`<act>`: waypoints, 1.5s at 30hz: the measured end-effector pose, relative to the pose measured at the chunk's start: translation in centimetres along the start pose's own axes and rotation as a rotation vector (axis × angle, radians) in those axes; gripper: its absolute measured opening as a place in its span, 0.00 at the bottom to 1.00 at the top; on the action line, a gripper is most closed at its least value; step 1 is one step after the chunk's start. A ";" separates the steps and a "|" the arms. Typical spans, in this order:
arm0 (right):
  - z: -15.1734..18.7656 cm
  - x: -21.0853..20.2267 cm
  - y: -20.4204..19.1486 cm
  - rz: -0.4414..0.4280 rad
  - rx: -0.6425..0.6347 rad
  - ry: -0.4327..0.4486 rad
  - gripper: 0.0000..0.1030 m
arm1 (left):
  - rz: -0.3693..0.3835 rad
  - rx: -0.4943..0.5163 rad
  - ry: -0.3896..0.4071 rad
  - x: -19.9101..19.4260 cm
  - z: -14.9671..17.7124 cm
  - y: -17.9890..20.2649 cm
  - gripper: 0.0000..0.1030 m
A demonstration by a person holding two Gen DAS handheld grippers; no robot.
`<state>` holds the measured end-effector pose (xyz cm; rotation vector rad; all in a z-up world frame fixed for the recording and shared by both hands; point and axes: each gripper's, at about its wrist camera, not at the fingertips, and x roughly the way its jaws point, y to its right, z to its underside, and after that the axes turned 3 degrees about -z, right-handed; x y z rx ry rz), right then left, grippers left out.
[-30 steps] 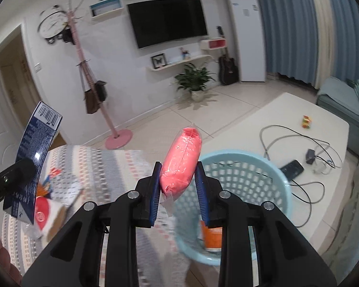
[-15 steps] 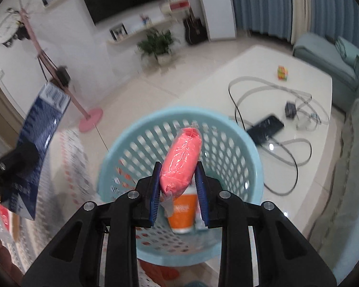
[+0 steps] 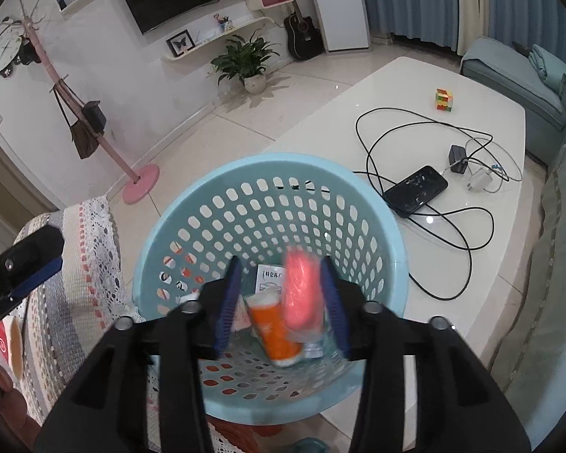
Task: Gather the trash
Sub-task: 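Carry the carton and pink packet over the blue basket and release both, then grasp the clear plastic bottle with the left tool while the right tool grasps the red-white cup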
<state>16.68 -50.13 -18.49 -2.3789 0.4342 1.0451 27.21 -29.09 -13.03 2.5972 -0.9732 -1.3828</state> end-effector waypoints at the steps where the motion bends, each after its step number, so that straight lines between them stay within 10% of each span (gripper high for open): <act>1: 0.0 -0.1 0.0 -0.004 0.001 0.002 0.42 | 0.001 -0.003 0.004 -0.3 0.1 -0.1 0.58; 20: 0.5 -4.8 -6.5 -0.081 -0.110 0.070 0.52 | -0.047 -0.036 0.228 -11.7 1.2 -2.2 0.62; 30: 2.7 -6.8 -14.3 -0.200 -0.244 0.082 0.60 | -0.245 -0.097 0.352 -19.2 3.6 -7.9 0.65; 38: 5.8 -6.4 -22.1 -0.280 -0.407 0.051 0.62 | -0.423 -0.265 0.327 -22.0 9.1 -16.6 0.76; 45: 8.4 -5.9 -27.1 -0.346 -0.510 0.021 0.62 | -0.322 -0.411 0.274 -21.3 10.6 -21.5 0.78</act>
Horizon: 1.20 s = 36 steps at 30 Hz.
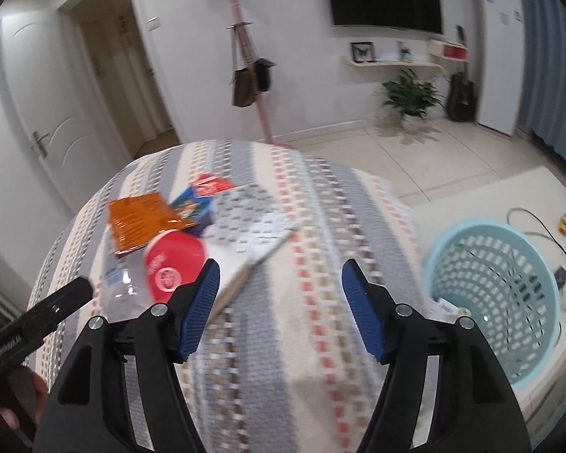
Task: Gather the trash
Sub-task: 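Grasp the clear plastic bottle with the left tool while the right tool grasps the red-white cup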
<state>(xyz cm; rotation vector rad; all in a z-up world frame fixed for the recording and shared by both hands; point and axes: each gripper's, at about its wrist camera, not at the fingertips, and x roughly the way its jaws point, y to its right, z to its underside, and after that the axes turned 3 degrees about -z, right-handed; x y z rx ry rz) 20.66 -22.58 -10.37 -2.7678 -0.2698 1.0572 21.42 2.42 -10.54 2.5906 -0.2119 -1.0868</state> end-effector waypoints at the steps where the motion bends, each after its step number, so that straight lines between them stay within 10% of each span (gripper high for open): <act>1: 0.0 0.3 -0.4 -0.009 -0.007 -0.004 0.62 | 0.000 0.007 -0.015 0.5 -0.3 0.2 0.79; 13: -1.1 3.3 -0.7 -0.113 -0.023 -0.074 0.62 | 0.003 -0.055 -0.119 6.3 -2.8 -0.9 0.67; 26: 0.0 7.2 -4.1 -0.251 -0.040 -0.191 0.61 | -0.023 -0.054 -0.068 1.1 -0.5 -6.7 0.62; 29: 0.4 6.8 -5.7 -0.258 -0.089 -0.186 0.34 | -0.050 -0.061 -0.054 -0.1 0.0 -7.9 0.62; 36: 1.0 5.7 -8.6 -0.266 -0.155 -0.160 0.25 | -0.065 -0.060 -0.037 -1.2 0.1 -9.2 0.62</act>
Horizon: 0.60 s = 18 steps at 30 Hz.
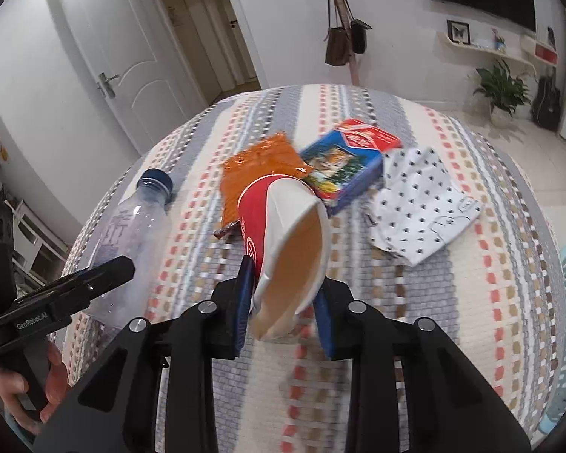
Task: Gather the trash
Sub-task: 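Grasp the clear plastic bottle with the left tool while the right tool grasps the red-white cup, then lift the bottle with the left tool while the right tool lifts the cup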
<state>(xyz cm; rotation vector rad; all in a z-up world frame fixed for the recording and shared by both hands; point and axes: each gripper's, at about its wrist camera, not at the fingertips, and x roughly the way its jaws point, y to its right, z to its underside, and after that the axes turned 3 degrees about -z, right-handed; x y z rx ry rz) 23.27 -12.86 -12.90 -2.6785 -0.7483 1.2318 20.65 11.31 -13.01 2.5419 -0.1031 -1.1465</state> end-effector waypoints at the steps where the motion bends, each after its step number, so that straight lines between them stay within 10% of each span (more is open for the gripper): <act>1: 0.0 -0.1 -0.2 0.001 -0.004 0.005 0.25 | 0.000 0.003 0.004 -0.1 0.0 0.0 0.61; 18: 2.0 -9.4 1.3 0.164 -0.025 0.212 0.24 | 0.094 0.073 0.062 -3.9 2.0 4.2 0.55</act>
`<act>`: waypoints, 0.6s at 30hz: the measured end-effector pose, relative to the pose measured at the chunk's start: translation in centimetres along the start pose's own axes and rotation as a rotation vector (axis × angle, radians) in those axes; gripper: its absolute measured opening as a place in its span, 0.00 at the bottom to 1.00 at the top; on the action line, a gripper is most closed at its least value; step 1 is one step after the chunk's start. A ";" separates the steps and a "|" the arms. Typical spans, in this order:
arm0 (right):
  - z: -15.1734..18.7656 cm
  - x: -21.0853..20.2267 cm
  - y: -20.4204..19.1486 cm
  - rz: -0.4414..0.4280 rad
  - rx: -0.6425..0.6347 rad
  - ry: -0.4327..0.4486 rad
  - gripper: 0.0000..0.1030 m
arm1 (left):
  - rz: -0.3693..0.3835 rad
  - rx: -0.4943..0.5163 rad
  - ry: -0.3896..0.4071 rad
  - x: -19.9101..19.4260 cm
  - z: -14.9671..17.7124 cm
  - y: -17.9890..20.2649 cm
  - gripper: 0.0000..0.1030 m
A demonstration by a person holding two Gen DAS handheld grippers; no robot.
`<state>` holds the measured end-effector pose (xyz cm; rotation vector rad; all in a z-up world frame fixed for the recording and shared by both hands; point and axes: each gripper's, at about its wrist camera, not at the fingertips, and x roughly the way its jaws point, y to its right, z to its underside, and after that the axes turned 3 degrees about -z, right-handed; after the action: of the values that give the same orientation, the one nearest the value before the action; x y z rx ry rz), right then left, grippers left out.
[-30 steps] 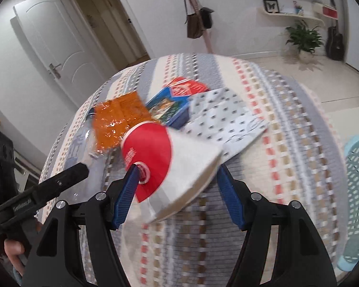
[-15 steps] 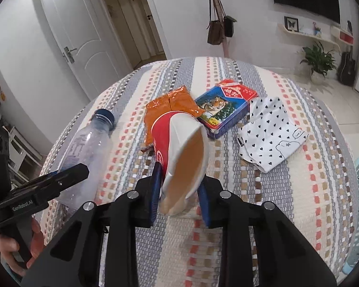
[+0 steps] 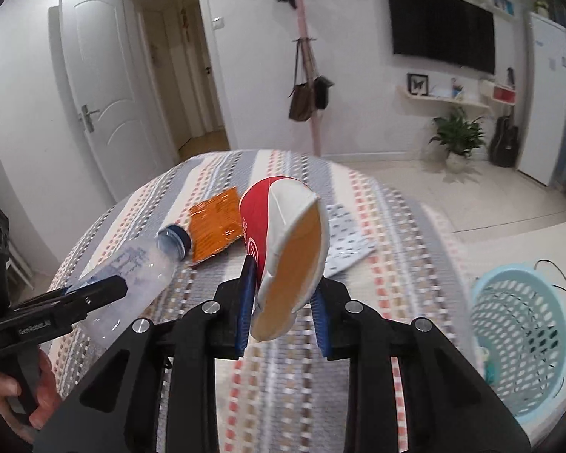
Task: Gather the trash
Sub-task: 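Lift the bottle with the left tool while the right tool lifts the cup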
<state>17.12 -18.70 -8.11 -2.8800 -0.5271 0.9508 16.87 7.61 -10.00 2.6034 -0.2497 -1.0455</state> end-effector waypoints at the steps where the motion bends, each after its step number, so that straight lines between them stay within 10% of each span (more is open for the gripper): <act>1: 0.0 -0.4 0.4 0.004 0.005 0.006 0.24 | 0.010 0.007 0.004 -0.3 0.1 0.5 0.54; 11: 0.6 -1.0 3.4 0.018 0.076 -0.002 0.24 | 0.054 0.046 -0.090 0.8 1.7 2.1 0.44; 18: 1.4 -0.8 4.8 0.005 0.136 -0.030 0.24 | 0.051 0.125 -0.165 3.0 2.3 3.8 0.62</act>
<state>17.12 -23.54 -9.60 -2.7523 -0.4396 0.9907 17.21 2.74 -12.12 2.6062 -0.4313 -1.2653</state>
